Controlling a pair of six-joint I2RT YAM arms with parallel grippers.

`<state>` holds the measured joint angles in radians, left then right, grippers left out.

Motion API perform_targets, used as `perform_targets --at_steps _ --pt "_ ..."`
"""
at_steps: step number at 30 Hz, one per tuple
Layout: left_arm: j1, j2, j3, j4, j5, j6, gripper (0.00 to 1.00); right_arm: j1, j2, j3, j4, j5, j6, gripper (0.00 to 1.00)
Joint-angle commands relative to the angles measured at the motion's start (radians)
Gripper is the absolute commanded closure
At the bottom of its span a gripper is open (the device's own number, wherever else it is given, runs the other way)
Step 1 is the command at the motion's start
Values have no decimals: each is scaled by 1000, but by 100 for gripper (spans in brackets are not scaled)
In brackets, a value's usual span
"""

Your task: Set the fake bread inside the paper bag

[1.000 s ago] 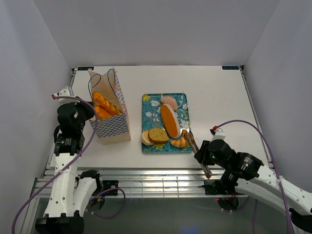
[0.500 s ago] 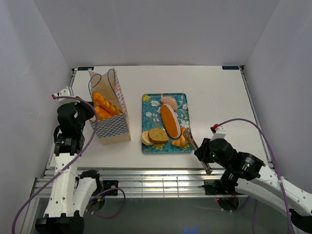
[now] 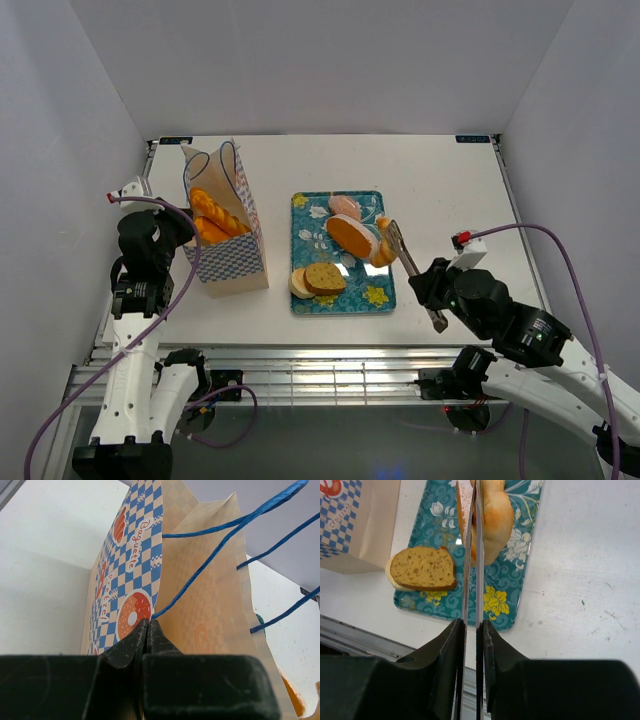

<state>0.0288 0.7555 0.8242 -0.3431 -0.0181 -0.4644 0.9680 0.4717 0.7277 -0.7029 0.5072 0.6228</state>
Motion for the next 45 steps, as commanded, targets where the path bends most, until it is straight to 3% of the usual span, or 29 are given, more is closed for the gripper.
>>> perform_targets --at_steps 1,13,33,45 --pt "-6 -1 -8 1 10 -2 88 -3 30 88 147 50 -104 75" --pt "-9 2 -8 -4 1 0 88 -3 110 159 246 -64 -172 75" --pt "-12 -1 -7 -4 1 0 88 -3 159 259 332 -94 -247 75" --pt "-12 -4 -8 -2 -2 1 88 -3 416 426 545 -332 -353 75"
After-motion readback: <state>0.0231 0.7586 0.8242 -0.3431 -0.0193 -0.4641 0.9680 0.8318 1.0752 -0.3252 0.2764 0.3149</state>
